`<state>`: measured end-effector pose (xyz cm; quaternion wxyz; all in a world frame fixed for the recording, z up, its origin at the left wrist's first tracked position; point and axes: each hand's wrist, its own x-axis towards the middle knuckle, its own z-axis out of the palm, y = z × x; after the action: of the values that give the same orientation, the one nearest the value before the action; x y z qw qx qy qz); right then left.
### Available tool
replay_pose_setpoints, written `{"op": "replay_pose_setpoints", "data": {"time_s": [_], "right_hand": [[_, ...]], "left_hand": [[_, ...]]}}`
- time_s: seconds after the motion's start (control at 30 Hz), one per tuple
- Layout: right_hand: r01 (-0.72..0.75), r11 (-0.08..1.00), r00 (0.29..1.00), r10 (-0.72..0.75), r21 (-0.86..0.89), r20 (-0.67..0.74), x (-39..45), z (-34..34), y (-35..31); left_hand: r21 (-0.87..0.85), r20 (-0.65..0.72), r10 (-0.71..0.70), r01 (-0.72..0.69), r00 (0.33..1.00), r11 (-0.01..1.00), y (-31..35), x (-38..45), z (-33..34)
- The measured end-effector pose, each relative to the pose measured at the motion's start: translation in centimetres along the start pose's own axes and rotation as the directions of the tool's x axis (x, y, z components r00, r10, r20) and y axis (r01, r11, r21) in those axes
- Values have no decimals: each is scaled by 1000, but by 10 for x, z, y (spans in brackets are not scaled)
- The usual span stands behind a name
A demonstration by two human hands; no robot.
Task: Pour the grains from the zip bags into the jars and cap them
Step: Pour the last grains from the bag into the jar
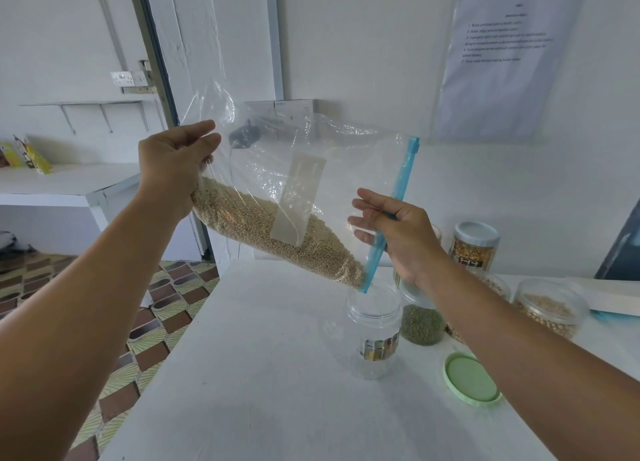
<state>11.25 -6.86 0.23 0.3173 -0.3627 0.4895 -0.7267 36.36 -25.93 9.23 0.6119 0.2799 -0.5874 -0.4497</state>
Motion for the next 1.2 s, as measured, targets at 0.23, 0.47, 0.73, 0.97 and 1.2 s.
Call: {"op": "replay_pose_setpoints", "data": {"time_s": [0.23,0.47,0.73,0.97,1.2], "right_hand": [[-24,1000,1000,24,19,-7,-2,-3,6],[-24,999,1000,24,26,0,-3,-4,6],[-22,999,1000,22,28,3,-3,-2,6],[-17,999,1000,17,34,4,-5,-1,7],[-12,999,1000,12,36,-6,-6,0,6]], "left_hand": [[18,6,18,-18,1000,1000,-4,-2,5],[57,20,29,-30,999,998,-6,-4,4],[71,41,20,-23,999,997,-5,-2,1],[79,65,60,-66,996,995,0,-2,3],[55,74,85,-89,994,994,2,2,3]]}}
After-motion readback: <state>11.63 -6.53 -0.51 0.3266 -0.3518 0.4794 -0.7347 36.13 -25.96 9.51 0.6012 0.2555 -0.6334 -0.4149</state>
